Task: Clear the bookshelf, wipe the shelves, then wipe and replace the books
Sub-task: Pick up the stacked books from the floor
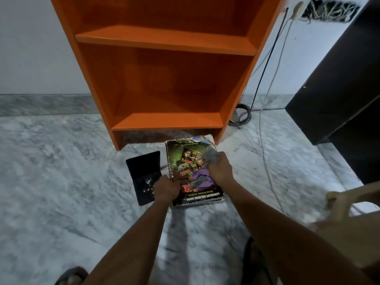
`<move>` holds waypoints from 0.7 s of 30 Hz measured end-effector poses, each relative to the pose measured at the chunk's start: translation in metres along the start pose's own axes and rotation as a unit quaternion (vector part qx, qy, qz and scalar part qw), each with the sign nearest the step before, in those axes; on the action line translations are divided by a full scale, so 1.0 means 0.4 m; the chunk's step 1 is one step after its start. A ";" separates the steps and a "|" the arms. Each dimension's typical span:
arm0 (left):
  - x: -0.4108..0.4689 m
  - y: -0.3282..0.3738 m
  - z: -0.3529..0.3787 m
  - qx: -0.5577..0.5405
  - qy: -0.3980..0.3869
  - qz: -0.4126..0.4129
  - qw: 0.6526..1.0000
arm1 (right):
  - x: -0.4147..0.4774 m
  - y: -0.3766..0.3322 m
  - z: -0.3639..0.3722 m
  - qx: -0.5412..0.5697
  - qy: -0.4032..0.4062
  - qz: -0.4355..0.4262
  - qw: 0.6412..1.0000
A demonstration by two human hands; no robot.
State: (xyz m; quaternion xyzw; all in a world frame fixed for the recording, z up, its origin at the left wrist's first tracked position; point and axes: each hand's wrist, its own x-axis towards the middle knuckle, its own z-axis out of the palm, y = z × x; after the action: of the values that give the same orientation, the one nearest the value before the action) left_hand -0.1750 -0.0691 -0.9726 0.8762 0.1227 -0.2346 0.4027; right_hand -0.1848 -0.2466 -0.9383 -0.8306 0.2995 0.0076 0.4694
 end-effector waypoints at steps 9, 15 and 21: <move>0.066 -0.023 0.008 -0.060 -0.017 -0.065 0.996 | -0.028 0.039 0.000 -0.059 -0.042 -0.005 0.997; 0.079 -0.035 0.033 -0.203 -0.071 -0.112 0.970 | -0.055 0.103 0.014 -0.075 -0.087 -0.028 0.993; 0.005 0.036 0.008 -0.317 -0.197 -0.046 0.927 | -0.087 0.127 0.027 -0.073 -0.104 -0.104 0.986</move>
State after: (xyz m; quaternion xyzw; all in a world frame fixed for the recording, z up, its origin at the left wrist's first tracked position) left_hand -0.1684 -0.0807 -0.9661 0.6326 0.1489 -0.3699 0.6639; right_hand -0.2361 -0.2402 -0.9734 -0.8838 0.1597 0.0665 0.4347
